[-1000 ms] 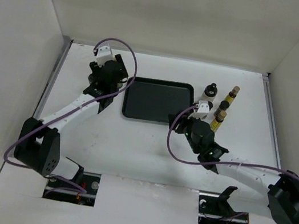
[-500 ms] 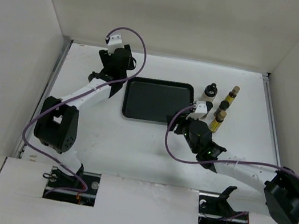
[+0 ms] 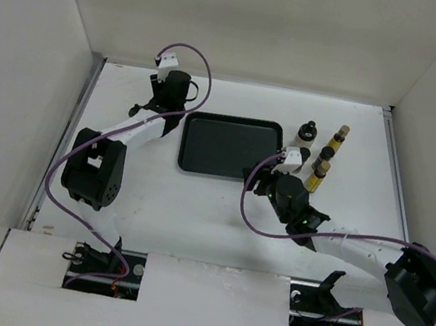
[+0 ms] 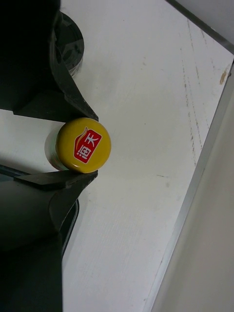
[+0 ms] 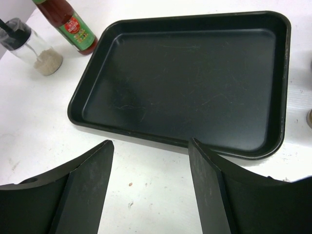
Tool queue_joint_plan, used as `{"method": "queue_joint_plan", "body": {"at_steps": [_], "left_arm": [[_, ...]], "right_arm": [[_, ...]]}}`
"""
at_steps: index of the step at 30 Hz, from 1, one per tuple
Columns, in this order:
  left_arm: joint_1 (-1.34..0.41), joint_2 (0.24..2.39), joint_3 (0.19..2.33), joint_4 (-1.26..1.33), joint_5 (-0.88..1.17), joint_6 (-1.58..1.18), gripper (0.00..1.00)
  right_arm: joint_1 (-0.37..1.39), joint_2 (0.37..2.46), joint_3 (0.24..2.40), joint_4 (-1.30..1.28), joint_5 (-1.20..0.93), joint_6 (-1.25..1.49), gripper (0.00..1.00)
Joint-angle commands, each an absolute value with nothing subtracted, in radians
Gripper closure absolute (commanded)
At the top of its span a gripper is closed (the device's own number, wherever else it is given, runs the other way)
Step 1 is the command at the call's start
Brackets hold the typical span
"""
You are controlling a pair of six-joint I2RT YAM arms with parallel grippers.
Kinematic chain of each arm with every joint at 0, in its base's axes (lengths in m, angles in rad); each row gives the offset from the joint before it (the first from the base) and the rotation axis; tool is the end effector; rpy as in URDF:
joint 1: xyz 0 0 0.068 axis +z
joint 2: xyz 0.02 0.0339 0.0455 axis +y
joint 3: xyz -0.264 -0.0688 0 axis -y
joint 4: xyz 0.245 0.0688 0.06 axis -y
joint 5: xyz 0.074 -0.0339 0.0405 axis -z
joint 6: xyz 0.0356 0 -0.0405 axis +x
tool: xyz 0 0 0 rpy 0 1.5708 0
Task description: Organize the condiment bottles
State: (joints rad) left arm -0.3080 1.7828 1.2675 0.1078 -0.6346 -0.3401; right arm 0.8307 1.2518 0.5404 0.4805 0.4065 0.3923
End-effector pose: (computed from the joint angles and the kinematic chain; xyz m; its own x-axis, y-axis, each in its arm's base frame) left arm 0.3995 -0.1050 0.2624 -0.2644 -0.1978 -0.9439 -0.3848 0.9191 -0.0848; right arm 0.1897 0.1868 0.2253 -0.3027 0.1893 -0.9341 -0.3279 0.8996 0.2886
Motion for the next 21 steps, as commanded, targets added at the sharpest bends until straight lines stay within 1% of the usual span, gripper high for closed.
{"method": "queue_joint_plan", "body": {"at_steps": [1, 3, 6, 13, 21], "left_arm": [[-0.311, 1.711, 1.299, 0.158, -0.679, -0.319, 0.80], [-0.321, 1.674, 1.293, 0.176, -0.693, -0.296, 0.82], [-0.338, 1.614, 1.304, 0.186, -0.710, -0.256, 0.83], [-0.396, 1.520, 1.322, 0.198, -0.718, -0.206, 0.83], [-0.505, 1.565, 1.364, 0.207, -0.698, -0.215, 0.83]], "right_arm": [[0.823, 1.262, 0.557, 0.535, 0.396, 0.387, 0.31], [0.823, 1.264, 0.560, 0.535, 0.396, 0.387, 0.31], [0.823, 1.272, 0.561, 0.535, 0.396, 0.387, 0.31], [0.823, 1.264, 0.558, 0.535, 0.399, 0.387, 0.31], [0.783, 1.213, 0.529, 0.541, 0.405, 0.396, 0.31]]}}
